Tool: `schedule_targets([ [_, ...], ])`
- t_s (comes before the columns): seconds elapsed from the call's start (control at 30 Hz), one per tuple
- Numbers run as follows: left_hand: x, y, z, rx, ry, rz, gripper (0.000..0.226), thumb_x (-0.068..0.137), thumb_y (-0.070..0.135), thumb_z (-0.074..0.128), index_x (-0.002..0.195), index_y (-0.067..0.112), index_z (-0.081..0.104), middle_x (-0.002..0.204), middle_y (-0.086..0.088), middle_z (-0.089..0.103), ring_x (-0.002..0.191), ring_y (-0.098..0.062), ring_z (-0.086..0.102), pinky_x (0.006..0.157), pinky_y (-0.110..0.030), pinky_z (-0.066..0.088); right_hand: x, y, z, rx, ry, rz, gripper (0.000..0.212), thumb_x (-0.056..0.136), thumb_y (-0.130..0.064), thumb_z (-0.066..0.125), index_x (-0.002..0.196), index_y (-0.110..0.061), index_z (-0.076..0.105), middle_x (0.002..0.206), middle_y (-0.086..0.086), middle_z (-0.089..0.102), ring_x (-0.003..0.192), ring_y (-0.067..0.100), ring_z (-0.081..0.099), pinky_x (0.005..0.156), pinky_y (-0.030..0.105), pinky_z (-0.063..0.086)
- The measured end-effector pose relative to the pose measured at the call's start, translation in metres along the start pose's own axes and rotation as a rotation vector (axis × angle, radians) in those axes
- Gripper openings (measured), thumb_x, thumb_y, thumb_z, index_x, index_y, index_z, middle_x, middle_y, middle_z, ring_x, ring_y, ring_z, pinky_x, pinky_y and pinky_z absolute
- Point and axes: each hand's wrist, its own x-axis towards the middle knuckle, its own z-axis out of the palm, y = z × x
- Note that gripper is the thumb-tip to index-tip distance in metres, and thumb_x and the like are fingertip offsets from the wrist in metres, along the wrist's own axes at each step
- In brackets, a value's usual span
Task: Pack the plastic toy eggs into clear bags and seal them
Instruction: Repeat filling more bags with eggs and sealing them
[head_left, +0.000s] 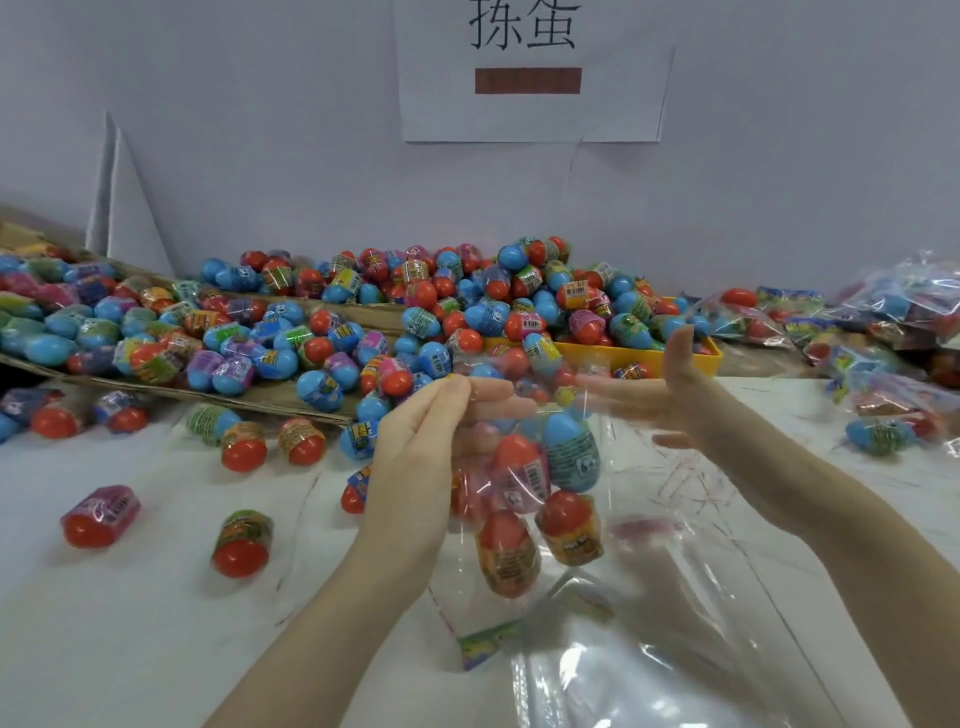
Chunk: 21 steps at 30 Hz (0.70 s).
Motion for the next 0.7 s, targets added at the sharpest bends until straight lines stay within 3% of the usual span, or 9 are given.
schedule_targets([
  [0.03,0.001,-0.001,0.0,-0.008,0.003,-0.016,0.037,0.097,0.021,0.036,0.08,0.018,0.069,0.08,0.001,0.074,0.08,-0.024,0.066,0.076,-0.042,0.054,-0.003,-0.004,0.004,0.048,-0.088,-0.003,0.107,0.037,-0.09,0.023,0.109,-0.022,0.065,0.099,-0.015,0.064,0.113,0.01,0.054,0.104,0.038,0.035],
  [0.1,0.002,-0.001,-0.001,0.004,-0.005,-0.032,0.036,0.097,0.023,0.036,0.082,0.019,0.069,0.082,0.001,0.074,0.085,-0.025,0.067,0.074,-0.04,0.053,0.001,-0.005,0.003,0.087,-0.102,-0.024,0.047,0.054,-0.066,0.047,0.078,-0.036,0.074,0.087,-0.019,0.07,0.091,0.0,0.063,0.083,0.024,0.049],
  [0.17,0.003,-0.001,-0.001,0.014,-0.029,-0.037,0.036,0.097,0.024,0.036,0.083,0.02,0.069,0.083,0.003,0.074,0.082,-0.018,0.068,0.069,-0.031,0.054,-0.004,0.003,-0.001,0.139,-0.092,-0.09,0.022,0.054,-0.045,0.064,0.071,-0.036,0.075,0.082,-0.012,0.073,0.078,-0.001,0.066,0.064,0.011,0.05],
  [0.23,0.003,-0.001,-0.001,0.02,-0.041,-0.042,0.036,0.098,0.024,0.035,0.084,0.022,0.068,0.083,0.004,0.074,0.079,-0.012,0.068,0.069,-0.027,0.055,-0.003,0.005,-0.002,0.162,-0.061,-0.092,0.021,0.054,-0.039,0.068,0.072,-0.03,0.076,0.08,-0.006,0.073,0.075,0.003,0.067,0.062,0.012,0.049],
  [0.33,0.004,-0.003,-0.002,0.014,-0.051,-0.059,0.034,0.098,0.025,0.036,0.085,0.022,0.068,0.086,0.002,0.074,0.082,-0.016,0.068,0.074,-0.033,0.055,0.0,0.009,-0.003,0.154,-0.05,-0.074,0.03,0.056,-0.039,0.069,0.08,-0.022,0.076,0.082,0.0,0.073,0.078,0.009,0.067,0.069,0.019,0.047],
  [0.4,0.005,-0.003,-0.003,0.019,-0.069,-0.064,0.03,0.094,0.03,0.04,0.087,0.023,0.068,0.087,0.002,0.074,0.083,-0.016,0.068,0.072,-0.028,0.056,0.002,0.012,-0.003,0.172,-0.035,-0.08,0.027,0.058,-0.037,0.069,0.079,-0.021,0.076,0.08,0.002,0.073,0.075,0.012,0.067,0.068,0.02,0.05],
  [0.53,0.01,-0.002,-0.011,0.079,-0.173,-0.103,0.033,0.066,0.055,0.051,0.083,0.035,0.072,0.087,0.01,0.073,0.082,-0.009,0.068,0.063,-0.021,0.052,0.005,0.016,-0.004,0.23,-0.023,-0.063,0.021,0.063,-0.032,0.069,0.077,-0.019,0.076,0.08,0.006,0.073,0.072,0.013,0.068,0.062,0.014,0.052],
  [0.6,0.01,-0.001,-0.016,0.112,-0.245,-0.123,0.032,0.059,0.056,0.059,0.085,0.043,0.071,0.082,0.011,0.072,0.08,-0.006,0.067,0.062,-0.023,0.052,0.006,0.017,-0.004,0.239,-0.009,-0.043,0.018,0.064,-0.031,0.068,0.075,-0.02,0.076,0.079,0.005,0.073,0.071,0.012,0.068,0.06,0.013,0.051],
  [0.7,0.012,-0.003,-0.021,0.088,-0.244,-0.153,0.043,0.053,0.046,0.069,0.094,0.034,0.07,0.077,-0.001,0.072,0.077,-0.014,0.069,0.065,-0.031,0.059,0.006,0.016,-0.004,0.245,-0.014,-0.034,0.014,0.065,-0.029,0.068,0.073,-0.022,0.077,0.077,0.004,0.073,0.068,0.01,0.068,0.057,0.012,0.049],
])
